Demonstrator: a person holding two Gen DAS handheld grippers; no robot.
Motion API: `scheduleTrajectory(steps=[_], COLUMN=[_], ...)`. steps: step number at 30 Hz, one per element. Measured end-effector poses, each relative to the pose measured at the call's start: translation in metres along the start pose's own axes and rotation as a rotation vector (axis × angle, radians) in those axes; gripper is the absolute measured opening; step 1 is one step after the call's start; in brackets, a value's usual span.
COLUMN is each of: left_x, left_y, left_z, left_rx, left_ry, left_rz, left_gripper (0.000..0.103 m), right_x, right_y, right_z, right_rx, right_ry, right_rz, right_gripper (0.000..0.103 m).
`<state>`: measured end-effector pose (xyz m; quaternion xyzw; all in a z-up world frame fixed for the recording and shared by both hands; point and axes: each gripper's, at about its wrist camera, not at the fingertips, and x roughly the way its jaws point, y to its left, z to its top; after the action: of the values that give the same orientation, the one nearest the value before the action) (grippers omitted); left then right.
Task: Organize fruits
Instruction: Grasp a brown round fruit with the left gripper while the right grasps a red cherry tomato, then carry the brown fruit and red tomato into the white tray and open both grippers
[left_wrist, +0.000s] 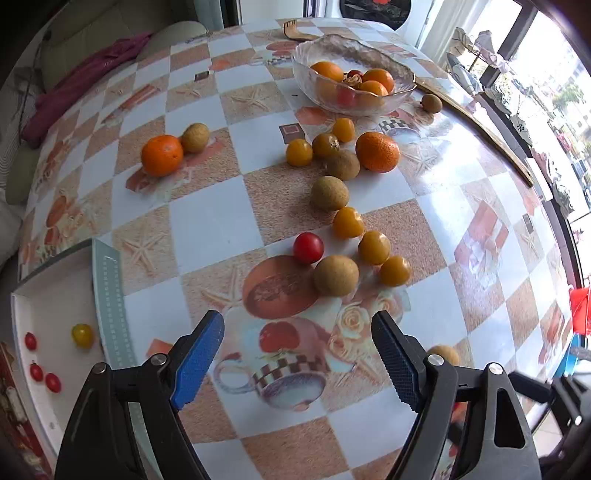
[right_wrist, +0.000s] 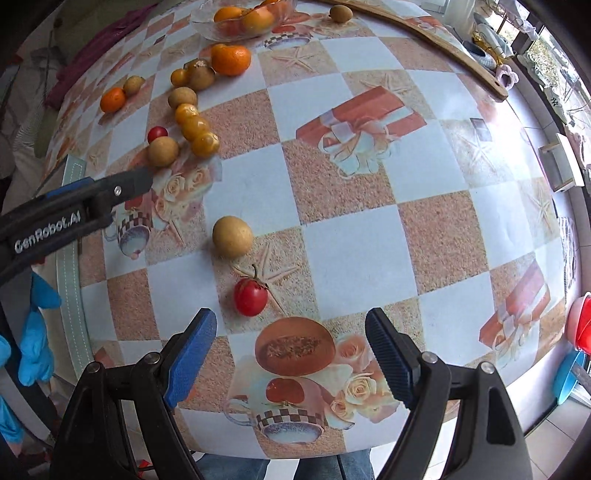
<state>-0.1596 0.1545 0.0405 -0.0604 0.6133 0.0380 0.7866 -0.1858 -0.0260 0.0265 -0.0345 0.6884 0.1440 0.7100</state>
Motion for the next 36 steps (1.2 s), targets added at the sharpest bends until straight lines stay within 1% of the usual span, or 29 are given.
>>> scheduleTrajectory(steps=[2, 4, 5, 6, 7, 8, 10, 12, 13, 14, 17, 18, 19, 21, 23, 29, 32, 35, 36], left_x=[0.006, 0.01, 0.011, 0.013, 0.014, 0.017, 0.023, 0.024, 0.024, 0.024, 0.025, 0.025, 0.024, 0.023, 0.021, 0.003, -0.008, -0.023, -0.028], left_y=[-0.002, -0.005, -0.006, -0.008, -0.008, -0.01, -0.009, -0.009, -0.01, -0.011, -0.012, -0.012, -0.011, -0.008, -0.003, 0.013, 0.022, 0.03, 0.031], left_z=[0.003, 0.006, 0.007, 0.007, 0.009, 0.01, 0.011, 0.014, 0.015, 0.015, 0.021, 0.023, 0.025, 0.025, 0.025, 0.004, -0.004, -0.012, -0.015], left_rx=[-0.015, -0.02, -0.02, -0.021, -0.023, -0.027, -0.046, -0.058, -0.06, -0.059, -0.06, -0.061, -0.062, -0.069, -0.068, -0.062, -0.076, -0.093, -0.1], left_ry=[0.005, 0.005, 0.004, 0.003, 0.005, 0.016, 0.028, 0.02, 0.017, 0.014, 0.007, 0.005, 0.003, 0.003, 0.003, -0.01, -0.02, -0.047, -0.056], left_rz=[-0.002, 0.001, 0.004, 0.006, 0.006, 0.007, 0.009, 0.014, 0.015, 0.022, 0.033, 0.037, 0.038, 0.016, 0.006, -0.02, -0.025, -0.021, -0.019], left_gripper=[0.083, 0.083, 0.082, 0.08, 0.07, 0.066, 0.064, 0.063, 0.058, 0.055, 0.042, 0.032, 0.029, 0.029, 0.029, 0.029, 0.029, 0.029, 0.029], right_x=[0.002, 0.003, 0.004, 0.005, 0.007, 0.008, 0.009, 0.012, 0.012, 0.011, 0.015, 0.016, 0.016, 0.017, 0.017, 0.008, 0.0, -0.011, -0.017], right_y=[0.0, 0.001, 0.002, 0.003, 0.004, 0.004, 0.006, 0.013, 0.014, 0.016, 0.026, 0.031, 0.033, 0.037, 0.041, 0.045, 0.038, 0.032, 0.015], right_z=[-0.002, -0.003, -0.003, -0.003, -0.004, -0.003, -0.003, 0.001, 0.001, 0.001, 0.001, 0.002, 0.002, 0.001, 0.0, 0.0, 0.001, 0.006, 0.006], right_rx=[-0.008, -0.019, -0.026, -0.031, -0.034, -0.038, -0.042, -0.044, -0.048, -0.054, -0.065, -0.071, -0.078, -0.089, -0.096, -0.087, -0.072, -0.063, -0.065], right_ry=[-0.004, -0.012, -0.013, -0.013, -0.013, -0.012, -0.007, -0.004, -0.006, -0.007, -0.007, -0.007, -0.007, -0.001, 0.0, -0.012, -0.016, -0.023, -0.026], right_rz=[0.004, 0.006, 0.008, 0.01, 0.013, 0.017, 0.022, 0.022, 0.021, 0.021, 0.019, 0.014, 0.011, 0.016, 0.016, 0.055, 0.068, 0.08, 0.085], right_gripper=[0.084, 0.076, 0.074, 0.071, 0.066, 0.064, 0.057, 0.055, 0.055, 0.055, 0.047, 0.041, 0.032, 0.022, 0.022, 0.022, 0.022, 0.022, 0.022])
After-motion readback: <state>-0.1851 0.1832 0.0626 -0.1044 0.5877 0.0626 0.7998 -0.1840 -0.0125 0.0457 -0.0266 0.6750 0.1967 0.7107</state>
